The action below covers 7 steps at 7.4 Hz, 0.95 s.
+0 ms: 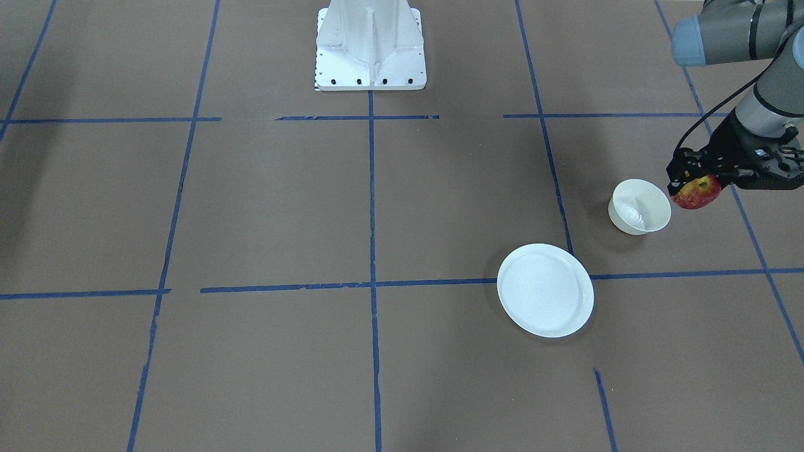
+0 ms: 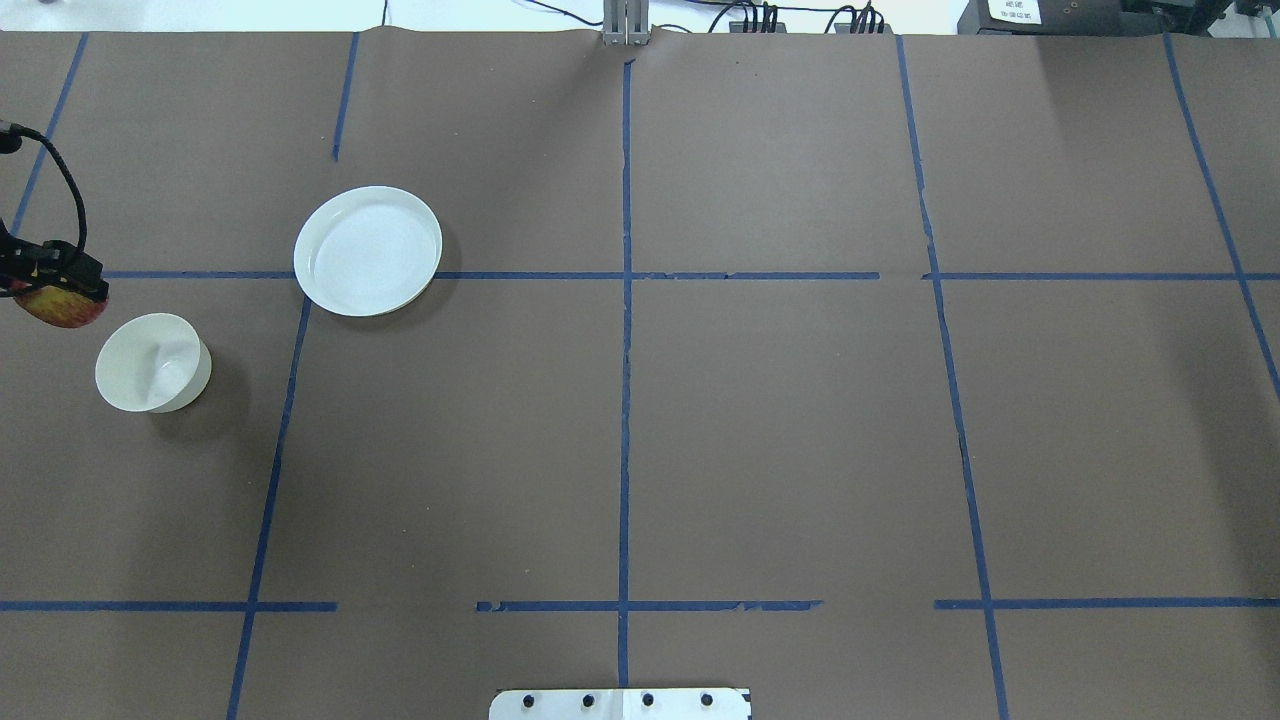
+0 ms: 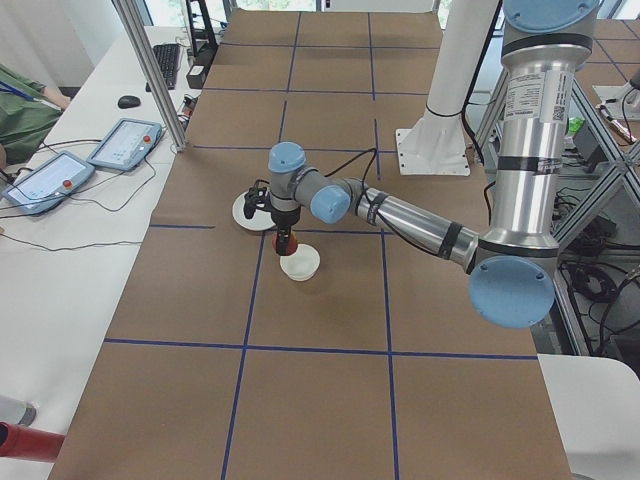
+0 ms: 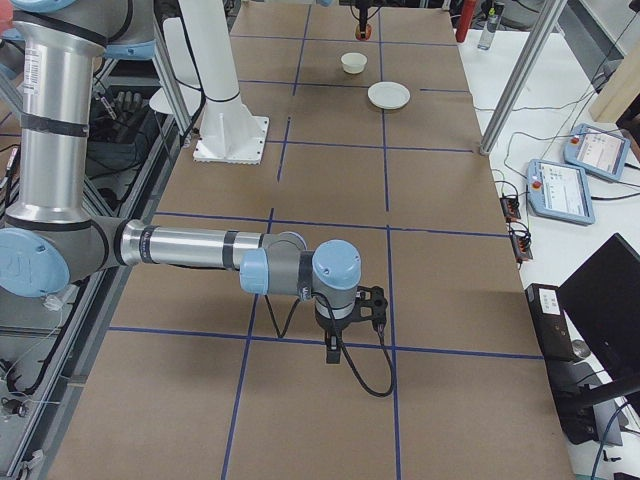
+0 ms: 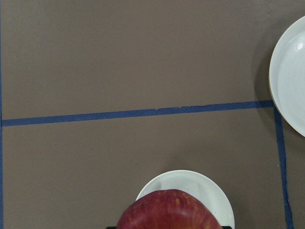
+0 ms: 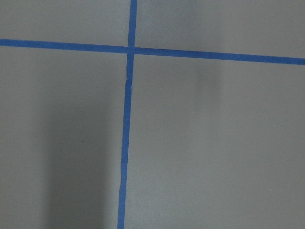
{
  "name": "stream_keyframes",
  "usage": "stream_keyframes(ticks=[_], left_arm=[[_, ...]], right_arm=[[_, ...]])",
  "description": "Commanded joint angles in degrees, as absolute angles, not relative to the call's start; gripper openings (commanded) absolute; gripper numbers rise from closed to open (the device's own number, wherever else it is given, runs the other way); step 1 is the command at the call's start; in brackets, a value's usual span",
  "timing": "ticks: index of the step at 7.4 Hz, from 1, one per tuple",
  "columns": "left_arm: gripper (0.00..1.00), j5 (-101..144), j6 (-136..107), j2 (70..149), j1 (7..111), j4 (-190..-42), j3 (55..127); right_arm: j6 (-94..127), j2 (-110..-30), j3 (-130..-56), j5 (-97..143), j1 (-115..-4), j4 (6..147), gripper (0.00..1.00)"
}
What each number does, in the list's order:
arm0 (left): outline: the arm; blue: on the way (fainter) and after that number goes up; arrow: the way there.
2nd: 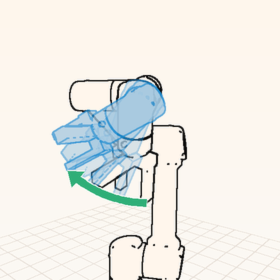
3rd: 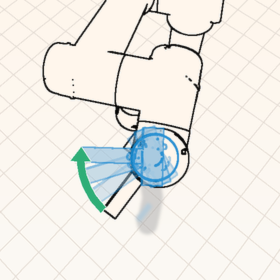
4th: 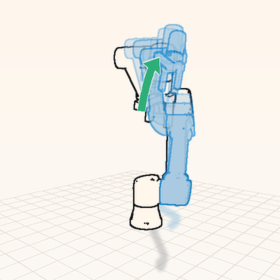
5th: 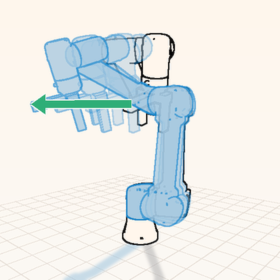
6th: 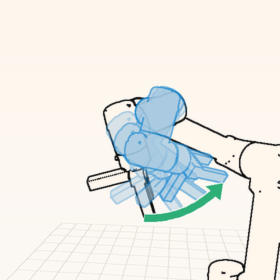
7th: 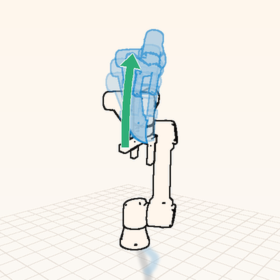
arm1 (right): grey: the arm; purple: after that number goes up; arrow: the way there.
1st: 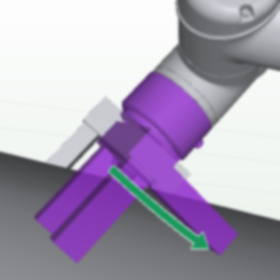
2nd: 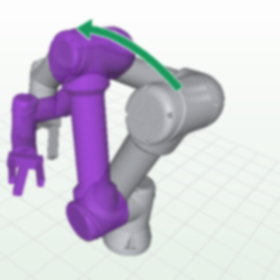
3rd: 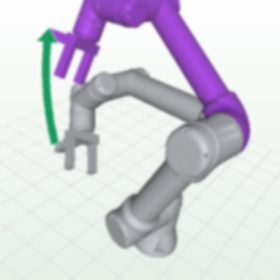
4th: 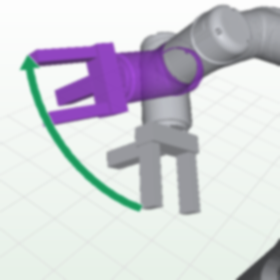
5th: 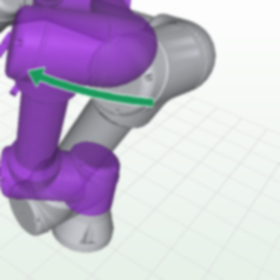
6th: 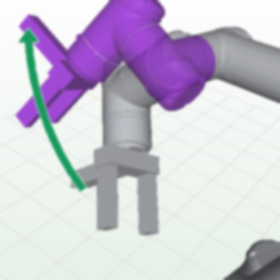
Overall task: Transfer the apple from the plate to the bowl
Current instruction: 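Lift the apple off the plate with the left gripper toward the bowl, then lower the apple into the white bowl and open the left gripper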
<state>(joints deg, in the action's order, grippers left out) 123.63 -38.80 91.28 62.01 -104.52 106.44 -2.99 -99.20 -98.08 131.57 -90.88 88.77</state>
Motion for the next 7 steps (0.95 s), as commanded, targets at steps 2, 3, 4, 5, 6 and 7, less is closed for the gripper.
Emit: stream_keyframes(ticks=[2,3,4,5,6,7], left_arm=[[0.13,120.3,-49.5,89.9,55.5,-115.7,101.7],[0.13,119.8,-51.2,89.9,54.1,-116.4,101.1],[0.13,119.6,-52.1,89.9,53.0,-116.4,100.9],[0.14,118.1,-52.8,89.9,52.0,-116.5,100.4],[0.15,118.0,-52.9,90.0,51.4,-116.5,99.8],[0.18,117.9,-52.8,90.1,51.2,-116.5,99.5]], right_arm=[[-3.0,-99.2,-98.1,131.6,-90.9,88.8,1.00],[-3.0,-99.1,-98.1,131.6,-90.9,88.8,1.00],[-3.0,-99.2,-98.1,131.6,-90.9,88.8,1.00],[-3.0,-99.2,-98.1,131.6,-90.9,88.9,1.00],[-3.0,-99.1,-98.1,131.6,-90.9,88.8,1.00],[-3.0,-99.2,-98.1,131.6,-90.9,88.8,1.00]])
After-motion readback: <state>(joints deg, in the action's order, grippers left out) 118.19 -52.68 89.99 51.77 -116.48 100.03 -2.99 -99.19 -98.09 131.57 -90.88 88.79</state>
